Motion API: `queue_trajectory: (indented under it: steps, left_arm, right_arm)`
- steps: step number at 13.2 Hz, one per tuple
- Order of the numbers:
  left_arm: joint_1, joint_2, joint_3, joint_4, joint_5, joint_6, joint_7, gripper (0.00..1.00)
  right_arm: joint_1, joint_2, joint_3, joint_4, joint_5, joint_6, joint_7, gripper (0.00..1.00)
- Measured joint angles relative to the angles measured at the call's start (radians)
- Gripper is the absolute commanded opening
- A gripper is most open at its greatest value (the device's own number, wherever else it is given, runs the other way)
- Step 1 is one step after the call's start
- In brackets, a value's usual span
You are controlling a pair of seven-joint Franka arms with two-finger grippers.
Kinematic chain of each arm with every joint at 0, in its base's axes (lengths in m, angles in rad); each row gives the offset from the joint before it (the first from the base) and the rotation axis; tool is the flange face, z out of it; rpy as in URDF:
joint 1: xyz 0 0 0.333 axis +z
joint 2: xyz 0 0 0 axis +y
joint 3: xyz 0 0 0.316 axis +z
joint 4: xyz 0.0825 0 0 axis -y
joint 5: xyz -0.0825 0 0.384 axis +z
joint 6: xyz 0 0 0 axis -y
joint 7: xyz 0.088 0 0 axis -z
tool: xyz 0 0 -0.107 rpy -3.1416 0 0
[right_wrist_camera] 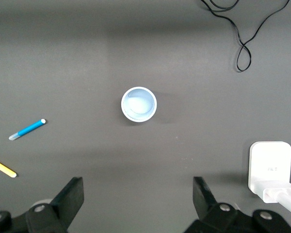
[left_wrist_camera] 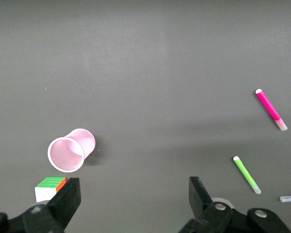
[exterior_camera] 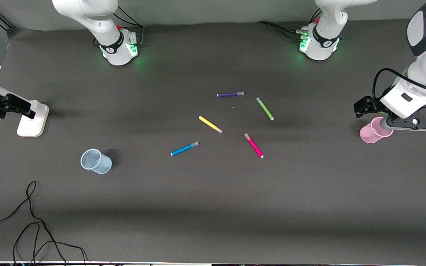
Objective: Place pink and blue markers in matching cups
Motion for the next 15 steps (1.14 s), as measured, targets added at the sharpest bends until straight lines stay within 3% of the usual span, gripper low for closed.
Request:
queue_trajectory:
  steps: [3,7,11,15]
  left_arm:
    - [-0.006,0.006,-0.005,0.004,-0.046,0.007,-0.008,0.99]
    - [-0.09,0.07,-0.016,0.042,-0.059,0.037,-0.16,0.99]
    - [-0.079,0.072,0.034,0.072,-0.057,-0.021,-0.108,0.99]
    - [-0.1,0.076,0.027,0.075,-0.061,-0.009,-0.159,0.99]
  right_arm:
    - [0.002,0.0,0.004,0.0,0.0,-0.001,0.0,1.0]
    - [0.056,0.0,0.007,-0.001,0.0,-0.002,0.067,1.0]
    - [0.203,0.003,0.012,-0.007,0.001,-0.003,0.355,1.0]
    - [0.372,0.029,0.016,-0.013,0.004,0.005,0.704,1.0]
